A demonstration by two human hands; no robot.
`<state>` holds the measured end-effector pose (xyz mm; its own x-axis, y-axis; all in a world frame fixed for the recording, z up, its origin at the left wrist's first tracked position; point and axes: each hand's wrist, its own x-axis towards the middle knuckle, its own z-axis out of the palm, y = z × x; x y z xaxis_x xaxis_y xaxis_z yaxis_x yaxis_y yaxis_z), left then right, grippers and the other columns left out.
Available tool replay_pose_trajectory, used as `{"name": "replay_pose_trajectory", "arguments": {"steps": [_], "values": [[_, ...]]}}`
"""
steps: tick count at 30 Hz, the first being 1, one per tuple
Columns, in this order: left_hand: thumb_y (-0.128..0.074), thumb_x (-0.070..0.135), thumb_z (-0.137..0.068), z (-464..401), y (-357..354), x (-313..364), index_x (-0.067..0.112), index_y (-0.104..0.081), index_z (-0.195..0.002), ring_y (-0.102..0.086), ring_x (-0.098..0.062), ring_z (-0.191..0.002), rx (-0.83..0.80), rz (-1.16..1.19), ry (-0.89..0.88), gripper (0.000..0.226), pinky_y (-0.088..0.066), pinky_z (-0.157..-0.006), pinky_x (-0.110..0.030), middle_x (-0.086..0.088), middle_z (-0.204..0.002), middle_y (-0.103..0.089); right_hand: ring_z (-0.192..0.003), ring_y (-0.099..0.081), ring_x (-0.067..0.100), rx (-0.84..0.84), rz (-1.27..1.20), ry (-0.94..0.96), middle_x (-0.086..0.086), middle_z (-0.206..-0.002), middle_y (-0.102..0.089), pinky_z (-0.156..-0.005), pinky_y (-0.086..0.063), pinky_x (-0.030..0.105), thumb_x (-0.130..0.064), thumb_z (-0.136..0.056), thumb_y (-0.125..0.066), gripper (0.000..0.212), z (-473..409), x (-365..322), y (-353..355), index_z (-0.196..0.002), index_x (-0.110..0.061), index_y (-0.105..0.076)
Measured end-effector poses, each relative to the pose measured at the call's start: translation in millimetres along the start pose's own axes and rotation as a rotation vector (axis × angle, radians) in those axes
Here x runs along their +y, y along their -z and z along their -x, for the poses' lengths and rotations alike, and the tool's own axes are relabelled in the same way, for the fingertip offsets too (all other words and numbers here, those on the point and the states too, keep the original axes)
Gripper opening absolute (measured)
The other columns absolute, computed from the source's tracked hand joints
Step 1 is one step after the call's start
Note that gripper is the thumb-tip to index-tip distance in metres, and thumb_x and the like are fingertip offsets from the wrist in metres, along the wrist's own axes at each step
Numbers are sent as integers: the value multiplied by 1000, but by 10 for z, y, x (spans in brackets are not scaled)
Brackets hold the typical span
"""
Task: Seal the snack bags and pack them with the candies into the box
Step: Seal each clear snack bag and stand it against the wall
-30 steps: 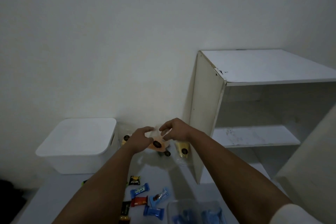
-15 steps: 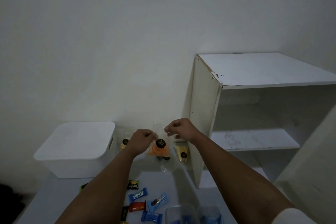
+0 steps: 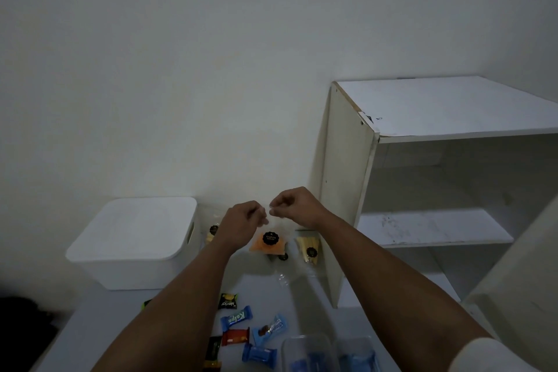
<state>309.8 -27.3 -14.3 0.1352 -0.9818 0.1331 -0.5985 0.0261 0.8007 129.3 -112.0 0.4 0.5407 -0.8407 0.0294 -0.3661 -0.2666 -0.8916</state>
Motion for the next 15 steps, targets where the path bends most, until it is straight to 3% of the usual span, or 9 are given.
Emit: {"name": "replay_pose_trajectory", "arguments": {"steps": [7, 15], "values": [[-50, 15, -100, -33, -4, 47, 16, -66, -79, -68, -8, -71, -31, 7, -31, 26, -47, -67, -20, 1, -75, -75, -70, -69, 11, -47, 67, 15, 8, -79, -75, -72, -58, 26, -17, -86, -75, 5, -39, -66, 42, -84, -13, -77], [-48, 17, -102, -40, -25, 62, 13, -64, -83, -66, -5, -71, -38, 22, -14, 26, -47, -65, -13, -1, -77, -76, -71, -69, 11, -90, 182, 17, 3, -83, -70, -64, -50, 21, -20, -96, -63, 15, -59, -80, -21, -92, -7, -68]]}}
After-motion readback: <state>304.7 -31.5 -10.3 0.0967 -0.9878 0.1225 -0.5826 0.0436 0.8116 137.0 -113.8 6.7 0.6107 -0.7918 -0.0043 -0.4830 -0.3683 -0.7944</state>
